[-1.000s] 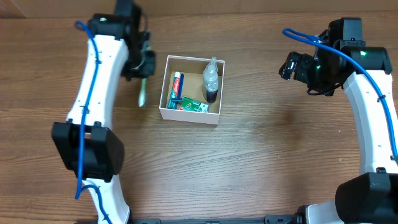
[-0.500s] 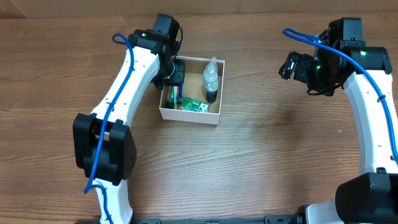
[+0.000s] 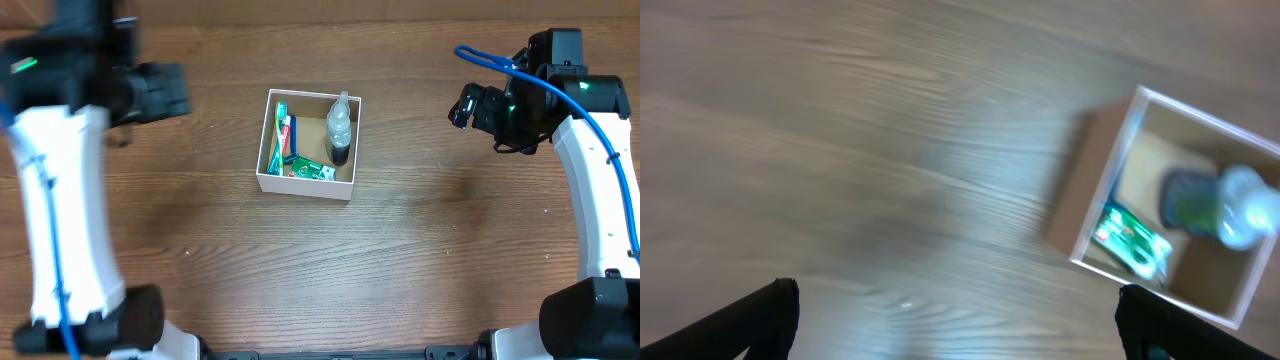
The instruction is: Pack container
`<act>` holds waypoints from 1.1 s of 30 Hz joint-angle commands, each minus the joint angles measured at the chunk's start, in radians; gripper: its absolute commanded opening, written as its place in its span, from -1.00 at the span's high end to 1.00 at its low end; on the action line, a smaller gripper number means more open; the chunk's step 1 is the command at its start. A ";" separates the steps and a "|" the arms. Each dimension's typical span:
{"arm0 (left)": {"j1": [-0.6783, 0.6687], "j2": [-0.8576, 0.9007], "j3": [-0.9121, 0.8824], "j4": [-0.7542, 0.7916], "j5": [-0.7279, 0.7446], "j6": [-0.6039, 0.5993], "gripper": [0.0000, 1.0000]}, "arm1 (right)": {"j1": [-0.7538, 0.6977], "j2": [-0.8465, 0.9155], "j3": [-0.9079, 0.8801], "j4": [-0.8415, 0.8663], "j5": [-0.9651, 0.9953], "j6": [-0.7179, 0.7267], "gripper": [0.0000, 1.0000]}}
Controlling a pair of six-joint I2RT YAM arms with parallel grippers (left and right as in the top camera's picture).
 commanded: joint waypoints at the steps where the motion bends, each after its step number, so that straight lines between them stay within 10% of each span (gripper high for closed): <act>1: 0.116 -0.040 0.017 -0.011 -0.022 0.005 -1.00 | 0.002 0.003 0.016 0.005 -0.002 0.005 -1.00; 13: 0.174 -0.031 0.017 -0.008 -0.018 0.004 -1.00 | 0.018 -0.026 0.016 0.005 -0.001 0.005 -1.00; 23: 0.174 -0.031 0.017 -0.008 -0.018 0.004 -1.00 | 0.139 -0.518 -0.018 0.075 0.198 -0.011 -1.00; 33: 0.174 -0.031 0.017 -0.008 -0.018 0.004 -1.00 | 0.045 -1.144 -0.732 0.350 0.242 -0.005 -1.00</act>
